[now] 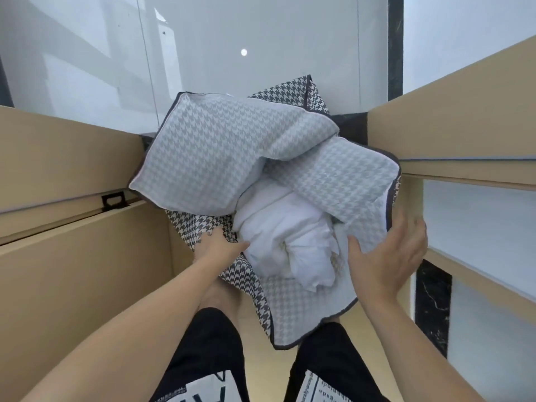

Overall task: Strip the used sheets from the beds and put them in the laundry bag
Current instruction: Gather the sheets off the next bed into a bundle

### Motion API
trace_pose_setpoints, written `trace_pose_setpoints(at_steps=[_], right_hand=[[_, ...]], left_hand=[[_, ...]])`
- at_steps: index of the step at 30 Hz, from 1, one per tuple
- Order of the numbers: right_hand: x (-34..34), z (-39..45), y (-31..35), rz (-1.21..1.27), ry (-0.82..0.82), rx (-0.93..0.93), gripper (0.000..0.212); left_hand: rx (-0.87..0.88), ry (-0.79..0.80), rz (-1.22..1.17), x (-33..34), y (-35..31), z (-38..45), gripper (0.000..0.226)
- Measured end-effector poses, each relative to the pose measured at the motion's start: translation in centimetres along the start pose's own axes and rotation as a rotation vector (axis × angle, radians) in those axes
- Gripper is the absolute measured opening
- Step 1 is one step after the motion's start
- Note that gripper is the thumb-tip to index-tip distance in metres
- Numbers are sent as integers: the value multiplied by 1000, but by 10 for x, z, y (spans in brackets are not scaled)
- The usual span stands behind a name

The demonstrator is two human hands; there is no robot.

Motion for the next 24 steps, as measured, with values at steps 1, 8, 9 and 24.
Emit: trace_pose_setpoints(at_steps=[1,8,9,24], right_hand=[[4,2,-8,30,6,63,100],[48,-9,-43,406,117,313,27],[50,-11,-43,429,100,298,22],[-65,10,-52,415,132,290,43]], left_hand=[[-29,4,24,11,7,1,108],[-53,-7,280,89,-1,0,129],[-75,-7,362,100,0,2,130],[-16,-477,8,-21,64,-93,12]])
Point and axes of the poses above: each hand's wrist, its own z-axis towards the middle knuckle, its own x-axis out of the palm, y = z × x, the point moved 2 cm from there along z, towards the middle knuckle, and after that the axes turned 2 degrees about -x, right-handed, at the moved point
